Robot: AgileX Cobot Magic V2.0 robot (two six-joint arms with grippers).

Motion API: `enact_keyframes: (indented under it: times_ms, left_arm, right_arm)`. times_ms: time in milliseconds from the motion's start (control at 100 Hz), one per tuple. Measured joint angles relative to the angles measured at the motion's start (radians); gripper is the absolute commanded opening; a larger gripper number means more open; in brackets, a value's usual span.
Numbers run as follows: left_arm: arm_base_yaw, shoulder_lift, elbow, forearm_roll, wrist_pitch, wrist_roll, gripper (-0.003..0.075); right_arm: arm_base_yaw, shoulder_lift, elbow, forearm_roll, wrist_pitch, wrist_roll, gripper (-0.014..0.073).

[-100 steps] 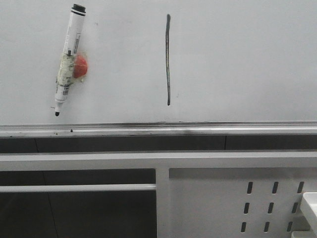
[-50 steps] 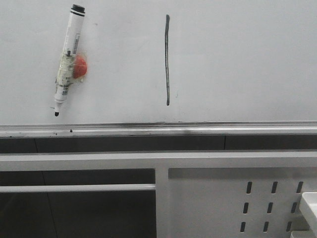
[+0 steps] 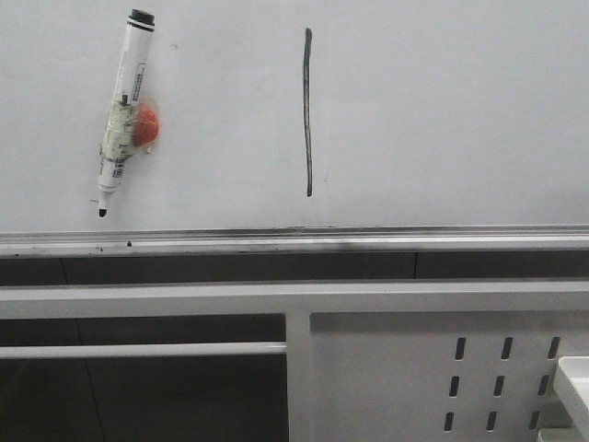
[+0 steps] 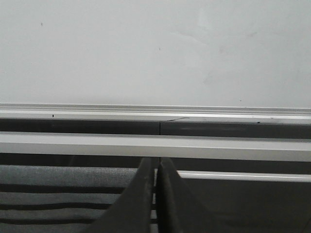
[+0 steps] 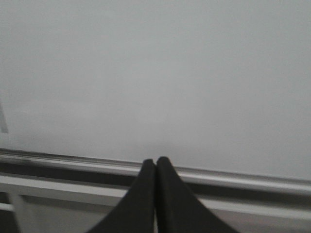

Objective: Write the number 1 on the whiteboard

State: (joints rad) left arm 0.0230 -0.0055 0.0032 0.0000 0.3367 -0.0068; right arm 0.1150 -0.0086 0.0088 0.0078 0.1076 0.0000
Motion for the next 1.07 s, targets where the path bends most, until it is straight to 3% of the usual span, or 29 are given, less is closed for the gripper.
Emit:
enact_keyframes:
  times_ms: [110,220,1070]
  left_arm:
    - [0.000,0.000,0.000,0.000,0.000,0.000,-0.0020]
    - [0.000,0.000,0.000,0.000,0.000,0.000,-0.0020]
    - [0.000,0.000,0.000,0.000,0.000,0.000,-0.0020]
  right_arm:
    - [-0.166,0.000,0.000,-0.008,0.107,0.005,-0.0069]
    - [-0.235,-0.002,0.000,-0.008,0.211,0.009,-0.0069]
    - [-0.242,-0.002,-0.002,-0.008,0.220,0.011,-0.0069]
